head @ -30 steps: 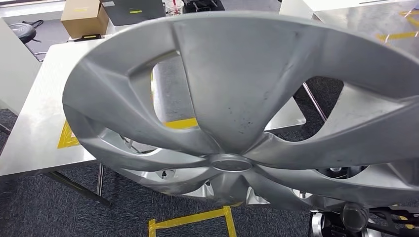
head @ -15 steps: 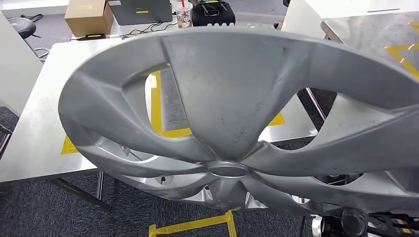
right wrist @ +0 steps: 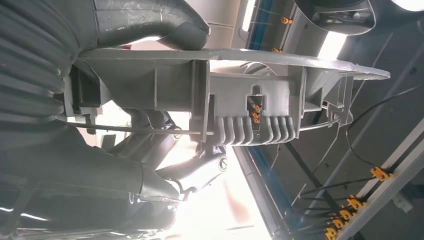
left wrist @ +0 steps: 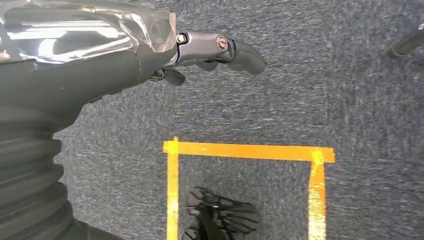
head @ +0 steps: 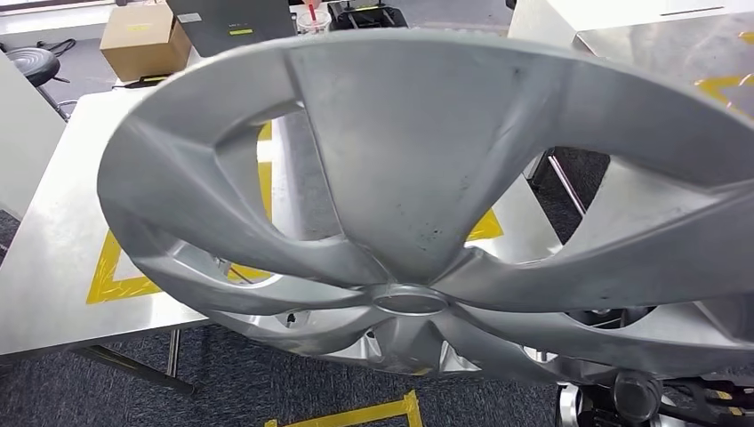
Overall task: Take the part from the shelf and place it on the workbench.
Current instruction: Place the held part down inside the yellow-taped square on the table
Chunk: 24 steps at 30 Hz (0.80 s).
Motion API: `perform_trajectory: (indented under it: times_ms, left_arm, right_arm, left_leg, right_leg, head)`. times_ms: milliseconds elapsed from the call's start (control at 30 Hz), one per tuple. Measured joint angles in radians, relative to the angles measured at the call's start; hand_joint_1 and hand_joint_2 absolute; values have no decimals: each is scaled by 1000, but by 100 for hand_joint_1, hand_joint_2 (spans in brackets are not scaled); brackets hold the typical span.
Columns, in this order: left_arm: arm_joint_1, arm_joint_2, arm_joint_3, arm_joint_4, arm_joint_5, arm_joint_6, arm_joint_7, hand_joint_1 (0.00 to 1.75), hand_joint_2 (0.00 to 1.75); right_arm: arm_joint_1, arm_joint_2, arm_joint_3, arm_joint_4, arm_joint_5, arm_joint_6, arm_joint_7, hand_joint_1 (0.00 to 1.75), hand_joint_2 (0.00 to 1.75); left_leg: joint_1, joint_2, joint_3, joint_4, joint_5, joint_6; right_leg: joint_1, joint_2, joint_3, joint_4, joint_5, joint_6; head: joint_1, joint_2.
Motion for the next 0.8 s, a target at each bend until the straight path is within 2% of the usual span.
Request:
perform_trajectory:
  times_ms: [33, 67, 100, 167, 233, 267, 300, 367, 400, 433, 467, 533, 567, 600, 667, 700, 800]
  left_arm:
    - [0, 1, 2, 0, 0, 0, 0, 0, 175]
    - [0, 1, 3, 0, 0, 0, 0, 0, 175]
    - [-1, 2, 4, -1, 0, 0, 0, 0, 175]
    - [-1, 3, 6, -3, 0, 0, 0, 0, 175]
    - [0, 2, 7, -5, -1, -1, 0, 0, 175]
    - [1, 1, 7, -7, -2, -2, 0, 0, 175]
    - [0, 0, 7, -8, -4, -3, 0, 0, 175]
    - [0, -1, 8, -9, -6, -4, 0, 0, 175]
    - [0, -2, 8, -9, -6, -4, 0, 0, 175]
    - [1, -3, 8, -9, -6, -4, 0, 0, 175]
    - [1, -3, 8, -9, -7, -4, 0, 0, 175]
    - [2, -4, 9, -9, -7, -4, 0, 0, 175]
    - [2, -5, 9, -9, -7, -5, 1, 0, 175]
    - [2, -5, 9, -10, -7, -6, 1, 0, 175]
    - [2, -4, 10, -11, -7, -7, 2, 0, 175]
    - [2, -4, 10, -12, -7, -7, 2, 0, 175]
    - [2, -4, 10, -12, -7, -7, 2, 0, 175]
  right_arm:
    - [-1, 0, 0, 0, -1, 0, 0, 171, 175]
    - [-3, 0, 0, 0, -1, 0, 1, 171, 175]
    - [-4, 0, 0, 0, -2, 0, 1, 171, 175]
    - [-6, 0, 0, 0, -4, 0, 3, 171, 175]
    - [-4, -1, 0, -1, -6, 0, 4, 171, 175]
    - [-4, -2, 0, -2, -6, 0, 4, 171, 175]
    - [-3, -3, 0, -2, -7, 0, 5, 171, 175]
    - [-1, -5, 0, -2, -9, 0, 5, 171, 175]
    - [1, -6, 0, -2, -10, 0, 5, 171, 175]
    - [3, -7, 0, -2, -10, 0, 5, 171, 175]
    - [4, -8, 0, -2, -10, 0, 5, 171, 175]
    - [5, -10, 0, -1, -10, 0, 5, 171, 175]
    - [5, -11, 1, -1, -10, 0, 5, 171, 175]
    - [5, -11, 1, -1, -10, 1, 5, 171, 175]
    - [5, -11, 1, -2, -11, 2, 5, 171, 175]
    - [5, -11, 1, -2, -11, 3, 5, 171, 175]
    - [5, -11, 1, -2, -11, 3, 5, 171, 175]
  left_leg:
    - [-2, 0, 28, -75, 46, 7]
    - [-5, 1, 54, -137, 75, 14]
    - [-9, 1, 70, -177, 90, 21]
    - [-15, 3, 77, -195, 84, 31]
    - [-11, 2, 89, -209, 85, 40]
    - [-8, 2, 97, -217, 86, 46]
    - [-5, 2, 105, -224, 85, 51]
    - [-7, 2, 113, -226, 78, 58]
    - [-7, 1, 117, -225, 74, 59]
    - [-7, 0, 123, -225, 68, 58]
    - [-7, -1, 131, -225, 61, 56]
    - [-6, -4, 147, -222, 45, 48]
    - [-8, -5, 153, -218, 34, 43]
    - [-11, -6, 157, -215, 23, 37]
    - [-15, -6, 159, -209, 10, 30]
    - [-14, -6, 159, -209, 9, 29]
    - [-14, -6, 159, -209, 9, 29]
  right_leg:
    - [0, 1, 8, -1, -7, 2]
    - [3, 1, 15, -1, -13, 5]
    - [4, 2, 17, -1, -18, 9]
    - [5, 3, 18, -3, -23, 20]
    - [4, 2, 15, 4, -31, 28]
    - [5, 1, 2, 30, -41, 30]
    - [5, 1, -24, 78, -59, 29]
    - [2, 1, -109, 217, -100, 28]
    - [1, 1, -149, 274, -110, 31]
    - [-2, 0, -174, 297, -104, 38]
    - [-4, 0, -178, 279, -81, 49]
    - [-10, -4, -131, 146, -4, 67]
    - [-10, -6, -102, 78, 25, 67]
    - [-10, -8, -80, 33, 42, 62]
    - [-8, -8, -65, 9, 46, 46]
    - [-7, -8, -65, 10, 45, 43]
    - [-7, -8, -65, 10, 45, 43]
  head:
    - [0, 0]
    - [1, 0]
    - [1, 0]
    - [1, 0]
    - [2, 0]
    - [3, 0]
    - [5, 0]
    - [7, 0]
    - [7, 0]
    - [7, 0]
    - [7, 0]
    - [8, 0]
    - [8, 0]
    - [8, 0]
    - [8, 0]
    - [7, 0]
    - [7, 0]
